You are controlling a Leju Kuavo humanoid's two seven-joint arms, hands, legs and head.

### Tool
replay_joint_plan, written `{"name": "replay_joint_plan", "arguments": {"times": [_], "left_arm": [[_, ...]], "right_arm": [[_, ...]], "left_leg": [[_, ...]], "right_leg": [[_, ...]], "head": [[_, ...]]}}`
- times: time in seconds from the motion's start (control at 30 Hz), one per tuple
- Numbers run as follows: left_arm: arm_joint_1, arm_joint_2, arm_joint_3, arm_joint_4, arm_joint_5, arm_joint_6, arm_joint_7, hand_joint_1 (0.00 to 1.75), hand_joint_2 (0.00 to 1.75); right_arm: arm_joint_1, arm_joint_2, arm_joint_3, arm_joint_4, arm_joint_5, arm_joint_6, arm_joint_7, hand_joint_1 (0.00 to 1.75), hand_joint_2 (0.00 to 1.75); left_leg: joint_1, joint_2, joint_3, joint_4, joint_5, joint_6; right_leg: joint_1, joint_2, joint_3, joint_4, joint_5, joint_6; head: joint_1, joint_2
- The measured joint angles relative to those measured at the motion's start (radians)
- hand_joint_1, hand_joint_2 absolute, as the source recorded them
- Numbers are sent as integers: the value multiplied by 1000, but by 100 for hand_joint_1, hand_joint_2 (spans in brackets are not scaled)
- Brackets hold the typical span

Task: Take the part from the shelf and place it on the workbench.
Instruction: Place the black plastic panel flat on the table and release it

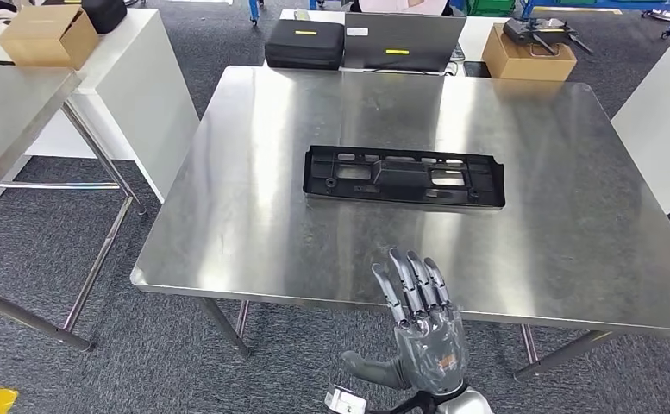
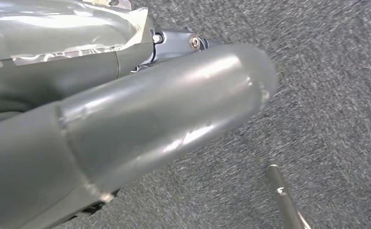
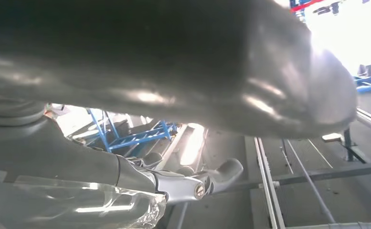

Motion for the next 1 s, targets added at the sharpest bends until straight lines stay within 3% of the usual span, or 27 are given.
{"name": "replay_joint_plan", "arguments": {"times": [0.03,0.1,0.17,0.2,0.23,0.3,0.37,0.47,0.5,0.57,0.63,0.67,0.7,0.73,0.8,0.83,0.87,0.9,1.0], "left_arm": [[0,0,3,0,0,1,0,0,0],[0,-1,7,0,0,2,-1,0,0],[1,0,10,0,0,3,-2,0,0],[1,0,12,0,1,3,-2,0,0],[1,0,14,0,2,4,-3,0,0],[0,0,18,-1,9,5,-6,0,0],[-1,0,24,-2,16,5,-10,0,0],[-1,-2,34,-2,24,12,-12,0,0],[-2,-3,37,-2,26,14,-12,0,0],[-3,-4,42,-2,30,16,-13,0,0],[-3,-2,47,-2,32,16,-14,0,0],[-3,-2,49,-2,33,17,-14,0,0],[-3,-1,51,-2,32,17,-15,0,0],[-3,-1,52,-2,31,16,-15,0,0],[-3,-2,54,-2,22,14,-14,0,0],[-3,-3,54,-2,17,13,-14,0,0],[-3,-4,54,-2,10,12,-15,0,0],[-2,-6,54,-2,2,9,-15,0,0],[-1,-9,50,-2,-18,-1,-16,0,0]], "right_arm": [[-2,2,4,4,0,0,0,0,0],[-4,6,10,12,0,0,0,0,0],[-4,7,13,20,0,0,0,0,0],[-5,7,14,24,0,0,0,0,0],[-6,7,16,28,-3,0,0,0,0],[-17,7,23,37,-14,0,0,0,0],[-37,8,34,50,-30,0,0,0,0],[-66,11,50,75,-51,0,-2,0,0],[-74,12,56,83,-56,0,-2,0,0],[-91,13,64,98,-67,0,-2,0,0],[-104,14,70,114,-79,1,-1,0,0],[-109,14,71,121,-85,1,2,0,0],[-112,14,72,129,-92,2,6,0,0],[-114,13,72,138,-98,2,13,0,0],[-116,12,68,156,-115,3,34,0,0],[-114,11,62,166,-127,2,45,0,0],[-111,10,53,179,-149,2,51,0,0],[-105,8,39,195,-188,1,48,0,0],[-90,6,-4,246,-336,1,2,0,0]], "left_leg": [[3,0,-14,33,-28,-6],[9,0,-62,153,-108,-19],[14,0,-96,258,-155,-29],[17,0,-89,263,-152,-32],[19,0,-62,227,-132,-33],[23,0,24,90,-84,-32],[20,-1,69,5,-62,-24],[13,0,58,-4,-47,0],[12,1,52,-7,-38,11],[13,5,35,-13,-20,30],[9,6,13,-12,-4,38],[6,6,2,-12,4,39],[4,6,-9,-11,12,39],[3,6,-20,-11,20,38],[1,5,-36,-10,36,33],[0,4,-42,-9,44,29],[-1,3,-45,-9,51,24],[-1,3,-46,-10,59,18],[1,2,-46,-15,74,6]], "right_leg": [[-5,-1,-2,-2,7,-7],[-6,-4,-13,0,18,-16],[-5,-5,-29,4,26,-15],[-5,-5,-36,7,29,-13],[-6,-5,-42,12,30,-11],[-5,-5,-52,22,33,-6],[-1,-4,-61,29,38,2],[2,-4,-72,29,49,24],[2,-3,-81,38,40,28],[1,-1,-116,111,-17,22],[-1,0,-159,240,-94,12],[-1,0,-169,291,-117,14],[-1,0,-162,308,-121,19],[-1,0,-134,287,-109,27],[0,0,-36,151,-70,36],[3,0,12,77,-59,34],[7,0,40,25,-53,30],[11,0,53,-4,-52,24],[16,1,45,-9,-44,14]], "head": [[-1,0],[-5,0],[-5,0],[-6,0],[-5,0],[-6,0],[-4,0],[-3,0],[-3,0],[1,0],[5,0],[5,0],[5,0],[6,0],[6,0],[6,0],[5,0],[6,0],[7,0]]}}
